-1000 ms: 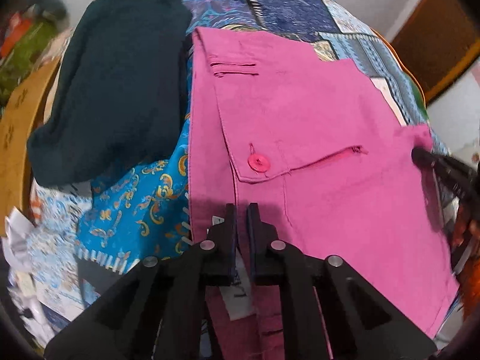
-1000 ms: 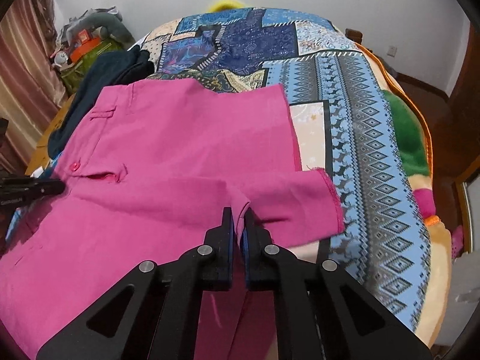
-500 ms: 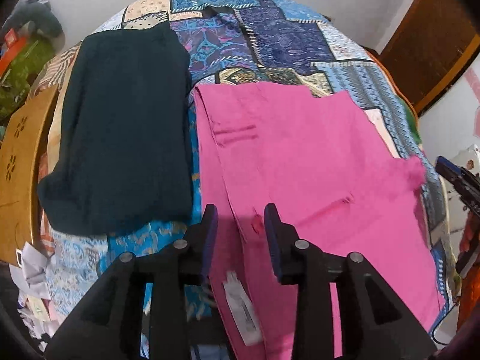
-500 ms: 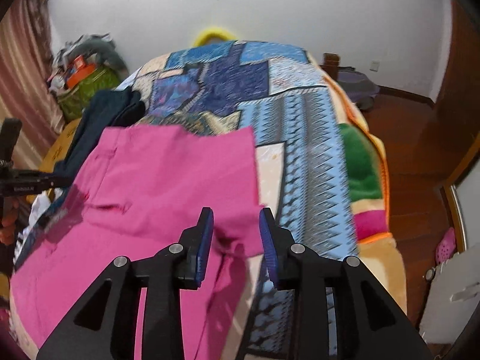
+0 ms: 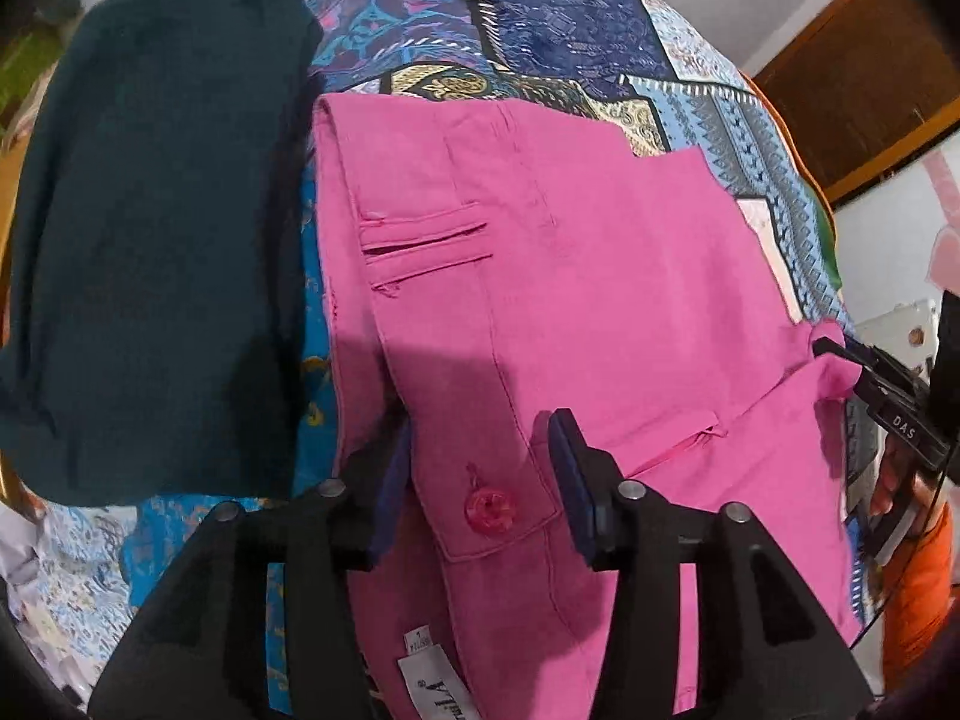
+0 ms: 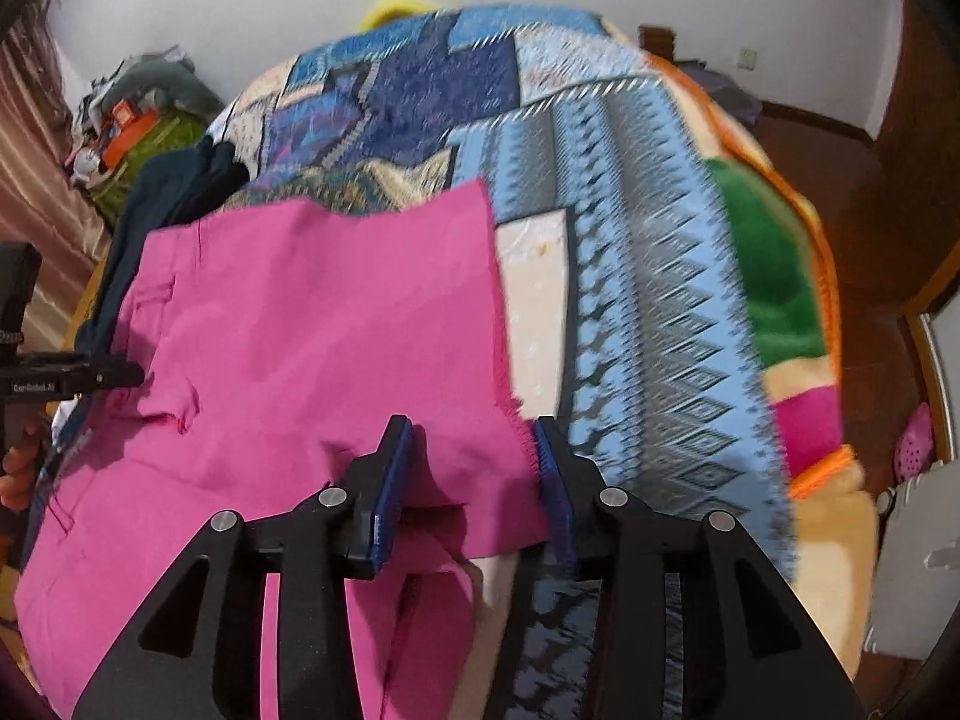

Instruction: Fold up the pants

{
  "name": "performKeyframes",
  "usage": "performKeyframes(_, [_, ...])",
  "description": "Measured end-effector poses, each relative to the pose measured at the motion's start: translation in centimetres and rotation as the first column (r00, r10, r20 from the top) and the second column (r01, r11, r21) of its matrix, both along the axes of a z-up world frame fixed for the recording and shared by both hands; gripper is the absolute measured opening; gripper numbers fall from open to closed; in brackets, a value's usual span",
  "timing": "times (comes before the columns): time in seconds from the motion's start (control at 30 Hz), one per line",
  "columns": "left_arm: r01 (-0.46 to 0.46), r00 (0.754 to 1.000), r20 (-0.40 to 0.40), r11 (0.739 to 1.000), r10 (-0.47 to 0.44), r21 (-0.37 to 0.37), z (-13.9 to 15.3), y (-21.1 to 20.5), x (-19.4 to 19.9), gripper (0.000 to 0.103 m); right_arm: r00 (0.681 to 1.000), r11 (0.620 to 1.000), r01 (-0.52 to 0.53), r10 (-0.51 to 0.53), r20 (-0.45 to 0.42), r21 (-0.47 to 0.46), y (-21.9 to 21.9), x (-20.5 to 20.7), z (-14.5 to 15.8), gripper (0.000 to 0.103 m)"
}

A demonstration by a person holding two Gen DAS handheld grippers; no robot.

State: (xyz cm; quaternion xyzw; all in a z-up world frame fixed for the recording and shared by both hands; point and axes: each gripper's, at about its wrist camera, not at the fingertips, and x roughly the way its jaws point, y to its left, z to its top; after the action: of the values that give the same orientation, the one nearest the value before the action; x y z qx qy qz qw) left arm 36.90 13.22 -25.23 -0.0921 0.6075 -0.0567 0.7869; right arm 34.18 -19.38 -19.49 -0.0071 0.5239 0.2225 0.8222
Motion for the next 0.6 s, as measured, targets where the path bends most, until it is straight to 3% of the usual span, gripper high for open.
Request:
performKeyframes(0.03, [0.008,1.0,0.014,1.0,-0.008,0.02,0.1,-0.2,-0.1,0.036,1.0,1.0,-0.008,0.008,-0.003,-0.005,0.1,0.0,-0.3,0.037])
performKeyframes(0.07, [0.009,1.0,0.026,0.998,-0.011,0.056,0.1,-0.4,-0.3,0.017,1.0,1.0,-0.013,0.013,-0.002,-0.011,0.2,-0.1,-0.5,0.037])
performKeyframes(0.1, [0.009,0.999,0.03,0.997,-0.012,0.077,0.2,-0.4,-0.5,0.008,1.0,1.0,-0.018,0.018,0.005,-0.019,0.4,-0.2,-0.6,0.035])
performKeyframes(0.13, [0.008,0.999,0.033,0.996,-0.011,0.085,0.1,-0.4,-0.6,0.006,1.0,0.999,-0.026,0.026,0.009,-0.022,0.4,-0.2,-0.7,0.023])
performKeyframes(0.23, [0.012,0.997,0.078,0.995,-0.02,0.097,0.8,-0.2,-1.0,0.005,0.999,0.999,-0.049,0.049,0.009,-0.022,0.4,-0.5,-0.8,0.009])
performKeyframes(0.47, [-0.02,0.976,0.216,0.975,-0.029,0.221,3.7,-0.6,-2.3,0.005,0.986,0.994,-0.097,0.104,0.129,-0.058,0.8,-2.0,1.0,0.006])
performKeyframes(0.6, [-0.005,0.99,0.137,0.968,-0.03,0.253,1.6,-0.8,-1.6,0.006,0.993,0.992,-0.088,0.095,0.071,-0.092,1.2,-1.2,-0.6,0.005])
